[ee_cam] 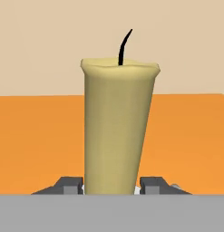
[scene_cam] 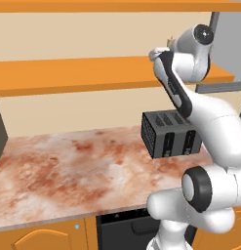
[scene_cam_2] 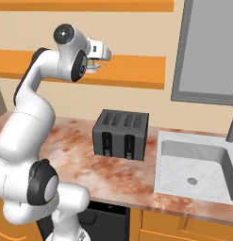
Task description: Get the candle and the beer from the cabinet and move them to the dining counter.
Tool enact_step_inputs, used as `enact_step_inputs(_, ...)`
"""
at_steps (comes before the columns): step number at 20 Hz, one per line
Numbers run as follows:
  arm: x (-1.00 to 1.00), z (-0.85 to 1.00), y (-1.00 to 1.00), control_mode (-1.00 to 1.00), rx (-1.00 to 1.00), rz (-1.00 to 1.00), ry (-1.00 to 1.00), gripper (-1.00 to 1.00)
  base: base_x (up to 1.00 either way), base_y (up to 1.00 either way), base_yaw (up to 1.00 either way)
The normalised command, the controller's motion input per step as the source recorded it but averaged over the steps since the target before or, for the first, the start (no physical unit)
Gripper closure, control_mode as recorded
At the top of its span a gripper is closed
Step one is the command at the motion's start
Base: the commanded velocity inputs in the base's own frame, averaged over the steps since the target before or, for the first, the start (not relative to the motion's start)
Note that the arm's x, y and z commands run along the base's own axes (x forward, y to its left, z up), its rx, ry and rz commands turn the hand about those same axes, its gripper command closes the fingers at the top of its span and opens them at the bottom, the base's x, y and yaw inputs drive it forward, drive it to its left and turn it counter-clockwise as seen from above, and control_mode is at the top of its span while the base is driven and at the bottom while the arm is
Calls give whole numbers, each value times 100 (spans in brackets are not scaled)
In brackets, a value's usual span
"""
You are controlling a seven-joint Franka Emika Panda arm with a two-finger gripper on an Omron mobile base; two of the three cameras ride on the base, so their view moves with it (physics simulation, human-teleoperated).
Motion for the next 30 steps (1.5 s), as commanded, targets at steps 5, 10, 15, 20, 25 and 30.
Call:
enact_step_inputs(5, -66, 9, -3, -100, 2, 0, -21, 100, 0, 0, 0)
enact_step_inputs(10, -59, 24, 0, -100, 0, 0, -4, 100, 0, 0, 0)
enact_step_inputs(15, -64, 14, 0, -100, 0, 6, -1, 100, 0, 0, 0)
enact_step_inputs(20, -65, 4, 0, -100, 0, 7, -5, 100, 0, 0, 0)
enact_step_inputs(25, -62, -4, 0, -100, 0, 3, -8, 100, 0, 0, 0)
enact_step_inputs(30, -51, -9, 0, -100, 0, 0, -1, 100, 0, 0, 0)
